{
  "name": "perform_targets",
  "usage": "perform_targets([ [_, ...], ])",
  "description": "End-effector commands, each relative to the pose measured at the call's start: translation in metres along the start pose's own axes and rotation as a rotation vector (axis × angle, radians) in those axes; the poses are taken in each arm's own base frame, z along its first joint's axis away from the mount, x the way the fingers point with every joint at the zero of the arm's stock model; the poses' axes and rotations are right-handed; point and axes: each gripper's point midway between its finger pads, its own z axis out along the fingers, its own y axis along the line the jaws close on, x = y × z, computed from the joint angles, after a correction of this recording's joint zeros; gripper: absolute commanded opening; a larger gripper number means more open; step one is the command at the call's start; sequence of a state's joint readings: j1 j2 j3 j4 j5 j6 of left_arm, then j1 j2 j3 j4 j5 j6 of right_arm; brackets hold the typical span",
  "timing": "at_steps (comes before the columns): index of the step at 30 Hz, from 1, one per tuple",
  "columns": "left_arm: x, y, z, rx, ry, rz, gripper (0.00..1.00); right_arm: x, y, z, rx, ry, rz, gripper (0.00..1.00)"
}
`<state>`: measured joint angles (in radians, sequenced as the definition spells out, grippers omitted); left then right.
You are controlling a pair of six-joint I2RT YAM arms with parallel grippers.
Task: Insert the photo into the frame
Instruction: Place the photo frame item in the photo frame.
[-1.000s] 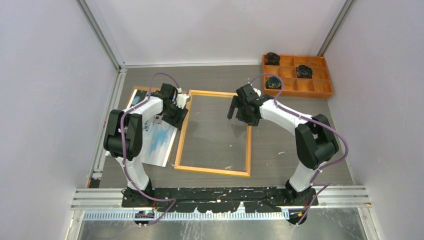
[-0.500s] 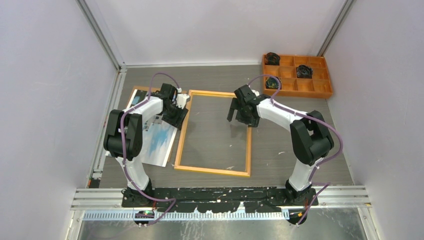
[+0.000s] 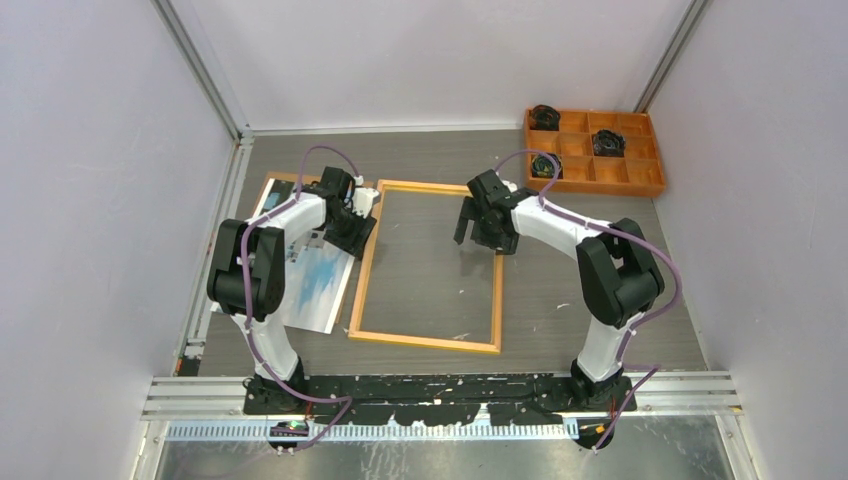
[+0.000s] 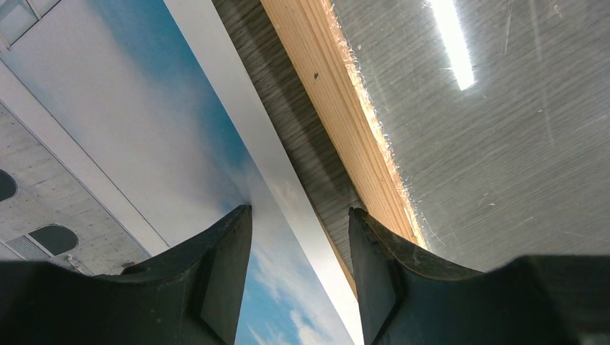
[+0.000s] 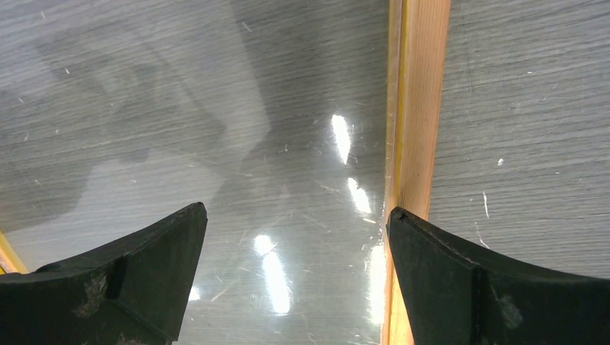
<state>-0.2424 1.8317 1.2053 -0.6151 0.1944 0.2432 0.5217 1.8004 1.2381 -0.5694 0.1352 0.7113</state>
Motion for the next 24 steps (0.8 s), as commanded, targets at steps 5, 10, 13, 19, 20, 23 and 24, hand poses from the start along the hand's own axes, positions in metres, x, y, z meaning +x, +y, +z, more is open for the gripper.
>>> perform_targets([
  [5, 0.018, -0.021, 0.008, 0.080, 0.055, -0.008, 0.53, -0.011, 0.017, 0.001, -0.051, -0.019, 0.008, 1.00],
  [10, 0.019, -0.021, 0.008, 0.082, 0.057, -0.007, 0.54, -0.008, 0.019, 0.003, -0.055, -0.006, 0.009, 1.00],
  [13, 0.019, -0.021, 0.008, 0.080, 0.057, -0.004, 0.53, -0.012, 0.014, -0.002, -0.032, -0.025, 0.000, 1.00],
  [19, 0.017, -0.021, 0.009, 0.080, 0.056, -0.006, 0.54, -0.016, 0.009, -0.010, 0.019, -0.054, -0.054, 1.00],
  [20, 0.017, -0.021, 0.008, 0.081, 0.056, -0.008, 0.54, -0.017, 0.009, -0.010, 0.025, -0.057, -0.059, 1.00],
  [23, 0.016, -0.021, 0.008, 0.082, 0.056, -0.009, 0.54, -0.018, 0.007, -0.011, 0.068, -0.062, -0.087, 1.00],
  [24, 0.017, -0.021, 0.008, 0.081, 0.057, -0.008, 0.54, -0.018, 0.005, -0.010, 0.083, -0.065, -0.091, 1.00],
])
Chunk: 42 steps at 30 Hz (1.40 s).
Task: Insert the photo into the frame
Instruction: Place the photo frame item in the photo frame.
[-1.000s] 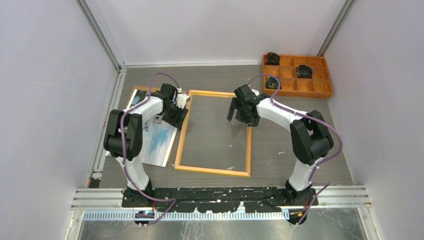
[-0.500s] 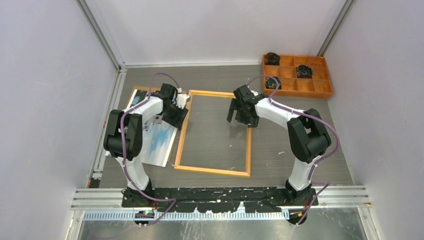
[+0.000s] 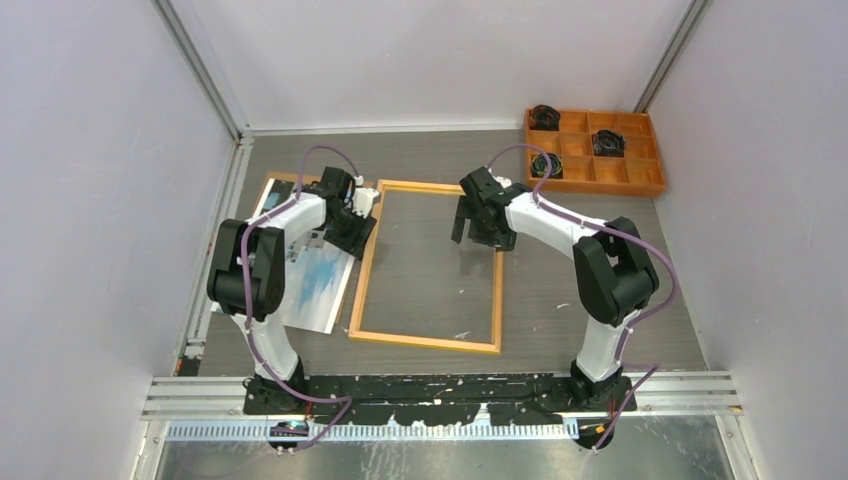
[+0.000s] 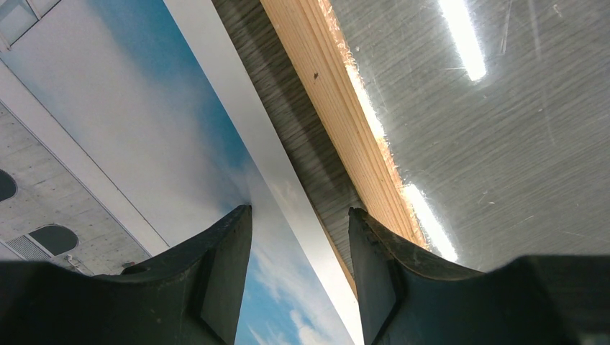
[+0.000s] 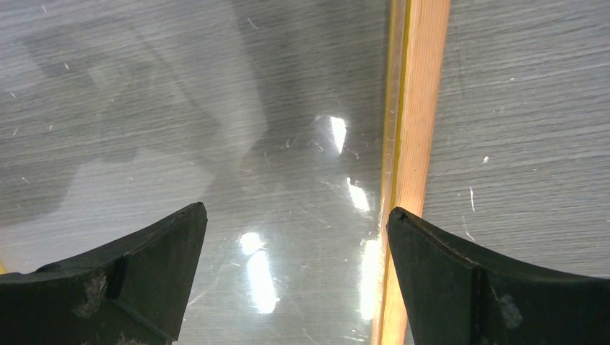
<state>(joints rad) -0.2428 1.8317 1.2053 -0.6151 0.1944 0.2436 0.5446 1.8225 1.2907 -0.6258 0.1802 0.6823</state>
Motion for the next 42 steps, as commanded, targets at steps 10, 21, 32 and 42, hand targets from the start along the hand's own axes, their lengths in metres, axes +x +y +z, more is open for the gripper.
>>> perform_targets([
  [10, 0.015, -0.021, 0.007, 0.081, 0.055, -0.008, 0.54, -0.010, 0.012, 0.002, 0.009, -0.025, -0.031, 1.00],
  [21, 0.014, -0.022, 0.005, 0.086, 0.049, -0.002, 0.54, -0.013, 0.019, -0.004, -0.045, -0.030, -0.005, 1.00],
  [32, 0.014, -0.027, 0.003, 0.090, 0.034, 0.007, 0.54, -0.051, -0.021, -0.048, -0.136, -0.089, 0.190, 1.00],
  [42, -0.014, -0.050, 0.008, 0.100, 0.026, 0.057, 0.54, -0.052, -0.034, -0.069, -0.149, -0.141, 0.183, 1.00],
])
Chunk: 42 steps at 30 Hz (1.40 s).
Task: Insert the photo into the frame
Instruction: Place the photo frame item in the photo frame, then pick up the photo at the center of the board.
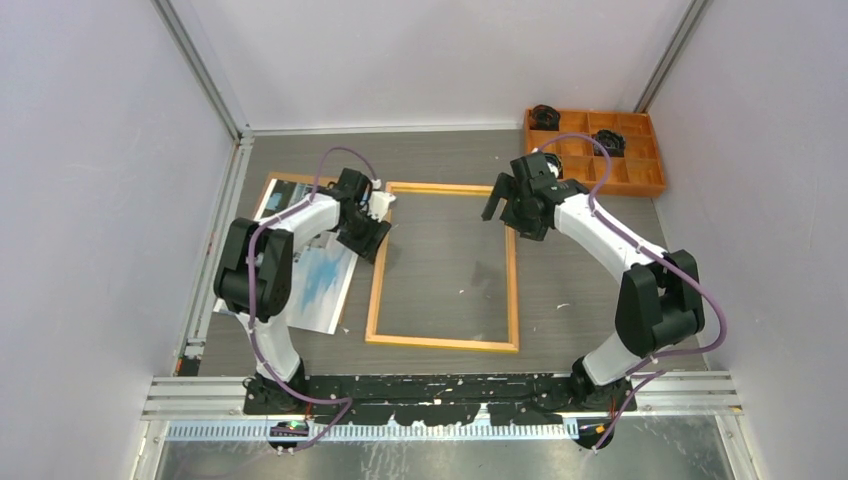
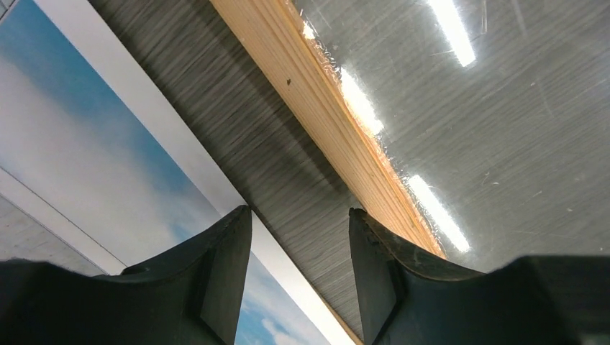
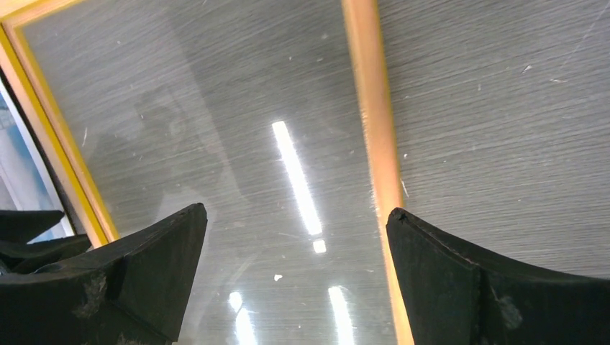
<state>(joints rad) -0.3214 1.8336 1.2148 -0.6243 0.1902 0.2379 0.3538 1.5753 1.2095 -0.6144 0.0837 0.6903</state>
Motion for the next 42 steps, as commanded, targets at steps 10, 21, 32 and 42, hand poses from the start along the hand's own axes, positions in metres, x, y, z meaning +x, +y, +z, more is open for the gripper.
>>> perform_targets([
  [10, -0.029, 0.072, -0.094, -0.036, -0.105, -0.188, 0.60, 0.026, 0.137, -0.020, -0.214, -0.022, -0.089, 1.00],
  [21, 0.084, 0.230, -0.183, -0.537, -0.045, -0.478, 0.67, 0.121, 0.298, 0.028, -0.371, 0.123, -0.147, 1.00],
  [32, 0.145, 0.272, -0.158, -0.759, 0.058, -0.497, 0.63, 0.169, 0.309, 0.082, -0.289, 0.182, -0.143, 1.00],
  [42, 0.164, 0.266, -0.107, -0.667, 0.122, -0.480, 0.59, 0.174, 0.297, 0.112, -0.231, 0.168, -0.126, 0.96],
])
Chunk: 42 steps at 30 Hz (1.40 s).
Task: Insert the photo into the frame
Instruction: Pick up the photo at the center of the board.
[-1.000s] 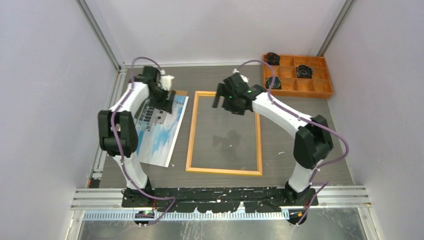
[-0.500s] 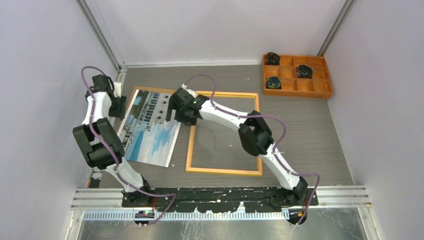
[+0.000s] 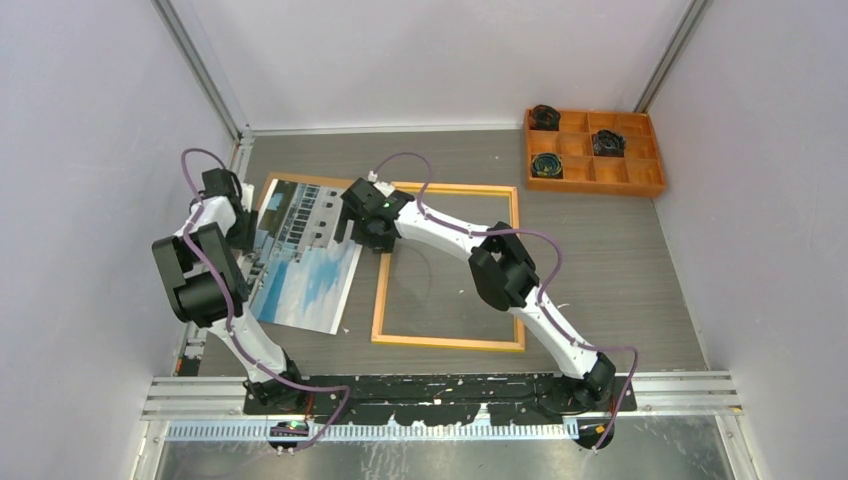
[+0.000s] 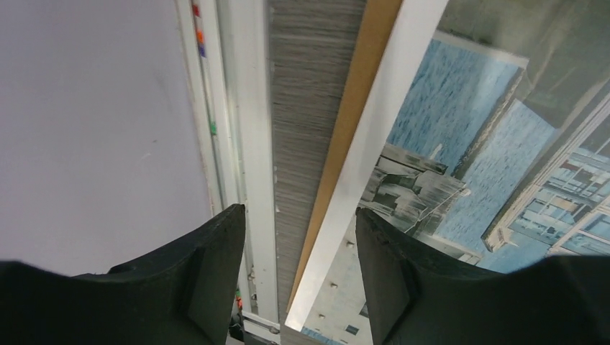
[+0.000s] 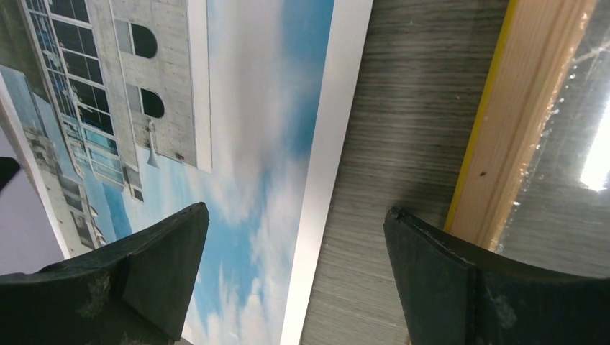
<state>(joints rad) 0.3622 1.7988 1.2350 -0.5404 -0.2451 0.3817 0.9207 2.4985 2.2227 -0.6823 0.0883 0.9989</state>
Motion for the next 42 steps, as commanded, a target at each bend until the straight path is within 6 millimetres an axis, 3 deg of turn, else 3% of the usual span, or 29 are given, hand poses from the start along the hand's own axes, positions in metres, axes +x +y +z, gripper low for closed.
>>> perform_targets([
  [1, 0.003, -0.010, 0.015, 0.031, -0.007, 0.029, 0.59, -0.010, -0.003, 0.011, 0.016, -0.032, 0.037, 0.96],
  [8, 0.023, -0.036, 0.026, 0.144, 0.045, 0.083, 0.59, -0.016, 0.003, 0.023, -0.016, -0.028, 0.083, 0.93],
  [17, 0.039, -0.044, 0.036, 0.165, 0.079, 0.136, 0.58, -0.026, 0.021, 0.023, -0.099, -0.043, 0.115, 0.89],
  [23, 0.040, -0.045, 0.039, 0.163, 0.082, 0.147, 0.58, -0.037, 0.040, 0.005, -0.183, -0.083, 0.108, 0.86],
  [30, 0.043, -0.046, 0.041, 0.160, 0.084, 0.155, 0.58, -0.048, 0.076, -0.027, -0.331, -0.124, 0.068, 0.84],
  [32, 0.042, -0.046, 0.041, 0.159, 0.080, 0.157, 0.58, -0.044, 0.084, -0.033, -0.366, -0.104, 0.051, 0.84],
  [42, 0.040, -0.045, 0.037, 0.145, 0.072, 0.172, 0.57, -0.036, 0.089, -0.052, -0.338, -0.140, -0.040, 0.84],
])
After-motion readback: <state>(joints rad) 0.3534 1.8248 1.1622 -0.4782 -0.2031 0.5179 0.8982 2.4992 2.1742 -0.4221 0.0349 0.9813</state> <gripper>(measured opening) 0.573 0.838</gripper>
